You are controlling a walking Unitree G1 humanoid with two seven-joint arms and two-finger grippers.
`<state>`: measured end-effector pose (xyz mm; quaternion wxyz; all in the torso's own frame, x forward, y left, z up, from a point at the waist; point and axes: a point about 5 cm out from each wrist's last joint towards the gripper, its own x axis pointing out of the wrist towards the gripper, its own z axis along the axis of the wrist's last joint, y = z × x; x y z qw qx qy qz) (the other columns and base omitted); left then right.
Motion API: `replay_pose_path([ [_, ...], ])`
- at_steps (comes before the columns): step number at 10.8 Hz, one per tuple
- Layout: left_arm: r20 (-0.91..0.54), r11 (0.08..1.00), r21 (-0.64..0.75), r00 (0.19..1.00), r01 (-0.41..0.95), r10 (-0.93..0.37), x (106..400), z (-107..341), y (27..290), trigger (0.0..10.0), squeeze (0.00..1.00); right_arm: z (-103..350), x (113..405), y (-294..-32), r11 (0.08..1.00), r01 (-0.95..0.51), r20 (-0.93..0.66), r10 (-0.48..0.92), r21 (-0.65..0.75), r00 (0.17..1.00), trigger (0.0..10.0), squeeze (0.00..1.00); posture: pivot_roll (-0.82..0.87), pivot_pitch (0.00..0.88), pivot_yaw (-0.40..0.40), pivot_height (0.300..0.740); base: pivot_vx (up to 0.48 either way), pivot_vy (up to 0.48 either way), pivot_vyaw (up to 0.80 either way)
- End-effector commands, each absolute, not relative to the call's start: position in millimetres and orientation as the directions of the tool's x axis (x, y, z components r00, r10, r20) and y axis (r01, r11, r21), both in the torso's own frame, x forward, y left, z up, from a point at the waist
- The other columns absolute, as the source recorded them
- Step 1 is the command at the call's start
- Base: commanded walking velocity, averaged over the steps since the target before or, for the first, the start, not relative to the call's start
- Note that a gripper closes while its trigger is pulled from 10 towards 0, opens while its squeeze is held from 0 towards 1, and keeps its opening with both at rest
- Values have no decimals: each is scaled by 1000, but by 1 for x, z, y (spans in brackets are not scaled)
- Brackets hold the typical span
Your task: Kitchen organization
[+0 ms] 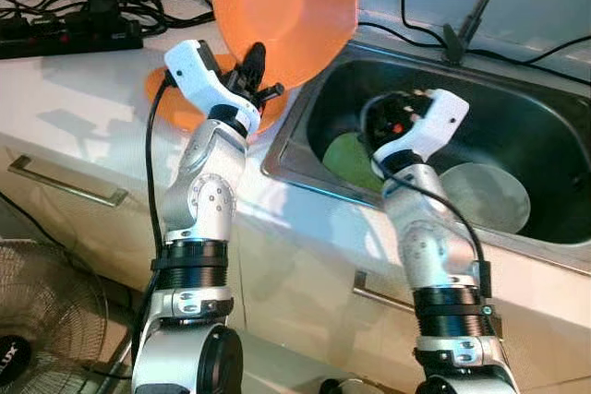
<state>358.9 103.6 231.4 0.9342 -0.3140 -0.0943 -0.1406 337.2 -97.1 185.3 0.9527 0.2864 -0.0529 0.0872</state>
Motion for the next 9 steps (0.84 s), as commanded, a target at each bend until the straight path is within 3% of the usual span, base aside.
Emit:
replay_pose_path([
  [1, 319, 746, -542, 916, 386, -242, 355, 241, 96, 10000, 0, 202, 337, -88, 774, -246, 202, 155, 584, 967, 10000, 0, 37, 58, -50, 740, 0, 0, 0],
  [4, 316, 720, -514, 884, 466, -345, 349, 237, 81, 10000, 0, 200, 339, -90, 682, -247, 192, 157, 688, 969, 10000, 0, 41, 69, -51, 740, 0, 0, 0],
  [9, 293, 693, -491, 849, 528, -439, 344, 229, 68, 10000, 0, 215, 340, -93, 623, -300, 250, 169, 723, 953, 10000, 0, 40, 72, -50, 740, 0, 0, 0],
])
